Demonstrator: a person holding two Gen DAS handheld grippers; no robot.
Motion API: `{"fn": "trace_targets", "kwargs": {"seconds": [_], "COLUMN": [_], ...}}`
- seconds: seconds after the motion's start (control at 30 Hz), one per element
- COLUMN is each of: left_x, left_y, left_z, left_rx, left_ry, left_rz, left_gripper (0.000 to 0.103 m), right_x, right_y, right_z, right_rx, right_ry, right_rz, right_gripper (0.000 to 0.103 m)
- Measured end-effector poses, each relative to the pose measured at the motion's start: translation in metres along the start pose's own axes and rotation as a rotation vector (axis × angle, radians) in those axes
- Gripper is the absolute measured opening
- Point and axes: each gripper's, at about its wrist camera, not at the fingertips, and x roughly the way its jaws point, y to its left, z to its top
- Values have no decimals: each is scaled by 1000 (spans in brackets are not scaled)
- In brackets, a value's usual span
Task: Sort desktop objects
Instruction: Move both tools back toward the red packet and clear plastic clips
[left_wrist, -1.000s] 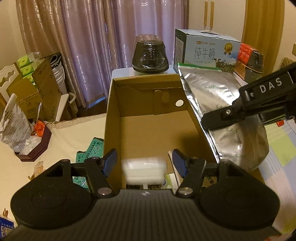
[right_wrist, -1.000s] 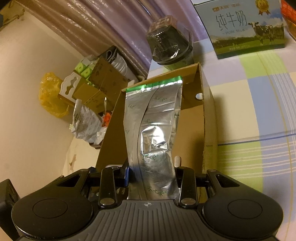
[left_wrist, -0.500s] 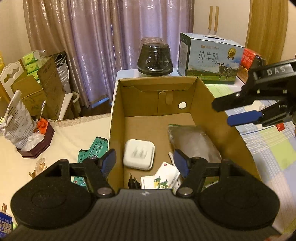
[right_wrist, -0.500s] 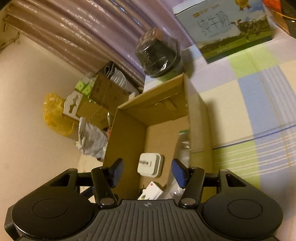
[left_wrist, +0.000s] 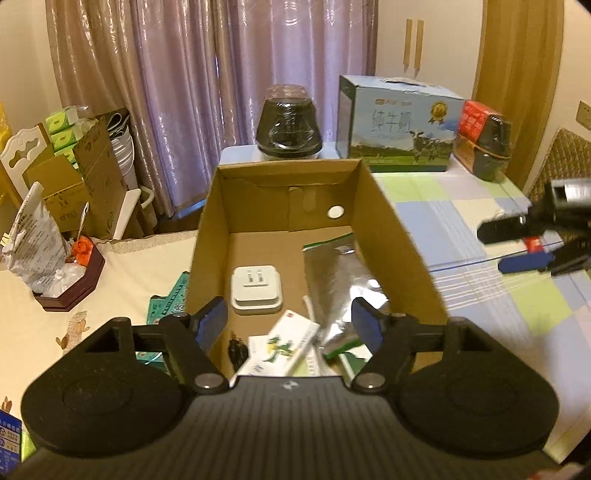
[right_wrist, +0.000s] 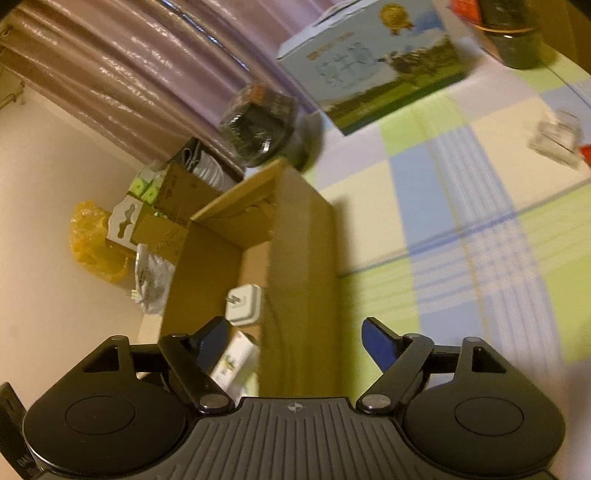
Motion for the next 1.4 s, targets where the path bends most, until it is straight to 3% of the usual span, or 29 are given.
{"fn": "trace_targets", "kwargs": {"seconds": [0.13,0.27,0.7,1.17,1.4], "left_x": [-13,-25,-42,-32,-24], "left_y": [-21,-44,-118,-200,-228], "left_z": [0,-2,-2,-13,-19], "left_rx": [6,14,67,137,188], "left_ry": [-10,-25,-47,1,27], "left_rz": [-15,-37,-118,-260,-283], "left_gripper": [73,80,96,98,98], "right_x": [-22,-46,-120,-167,-177], "right_y": [-17,-26,-74,-147,-168], "right_z": [-8,-13,-25,-40,-41], "right_rx": [-1,-55,-122,-69,-52], "right_ry": [-7,-16,-124,-175,-188], "right_rz": [-13,-33,-170,-293,-310], "right_gripper": [86,101,101,101,101]}}
